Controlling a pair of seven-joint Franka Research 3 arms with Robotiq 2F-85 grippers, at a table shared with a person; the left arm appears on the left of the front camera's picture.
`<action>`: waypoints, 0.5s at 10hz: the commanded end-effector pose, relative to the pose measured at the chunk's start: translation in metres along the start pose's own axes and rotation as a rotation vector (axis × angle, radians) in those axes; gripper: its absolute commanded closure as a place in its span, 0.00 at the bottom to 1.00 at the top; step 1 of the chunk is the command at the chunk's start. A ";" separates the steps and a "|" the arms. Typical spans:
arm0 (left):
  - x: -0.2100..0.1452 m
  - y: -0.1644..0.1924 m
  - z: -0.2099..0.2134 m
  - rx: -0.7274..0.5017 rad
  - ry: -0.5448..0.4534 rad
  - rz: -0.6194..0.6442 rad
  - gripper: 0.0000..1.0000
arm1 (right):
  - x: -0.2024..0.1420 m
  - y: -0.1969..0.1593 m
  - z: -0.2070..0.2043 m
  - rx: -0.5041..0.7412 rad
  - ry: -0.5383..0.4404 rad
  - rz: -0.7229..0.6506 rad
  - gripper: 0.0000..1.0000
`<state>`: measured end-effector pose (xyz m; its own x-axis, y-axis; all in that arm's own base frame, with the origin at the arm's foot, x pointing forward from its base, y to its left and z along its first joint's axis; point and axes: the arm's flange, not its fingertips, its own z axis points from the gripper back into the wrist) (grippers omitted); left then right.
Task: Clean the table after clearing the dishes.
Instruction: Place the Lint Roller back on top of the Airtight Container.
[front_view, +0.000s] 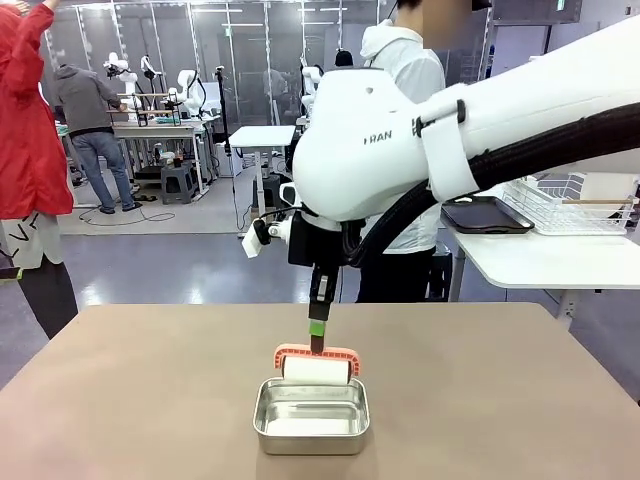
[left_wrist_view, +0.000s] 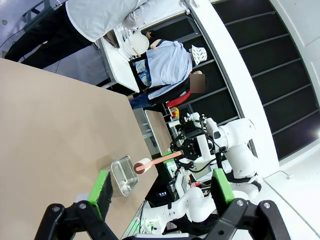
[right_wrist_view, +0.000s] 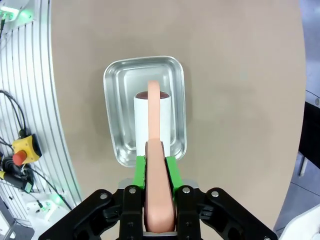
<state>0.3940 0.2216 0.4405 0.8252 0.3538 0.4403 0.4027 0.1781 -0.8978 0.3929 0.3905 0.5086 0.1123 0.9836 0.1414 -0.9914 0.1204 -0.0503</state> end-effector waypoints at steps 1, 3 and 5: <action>-0.003 -0.003 0.001 0.000 0.001 0.000 0.00 | 0.006 -0.002 -0.011 0.001 -0.019 -0.006 0.79; -0.003 -0.003 0.001 0.000 0.001 0.000 0.00 | 0.002 -0.004 -0.008 0.002 -0.006 -0.002 0.79; -0.003 -0.003 0.001 0.000 0.001 0.000 0.00 | 0.002 -0.004 -0.008 0.002 -0.006 -0.002 0.79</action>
<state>0.3940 0.2216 0.4405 0.8253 0.3536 0.4403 0.4027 0.1781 -0.8978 0.4017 0.3932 0.4968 0.1115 0.9836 0.1416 -0.9914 0.1199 -0.0520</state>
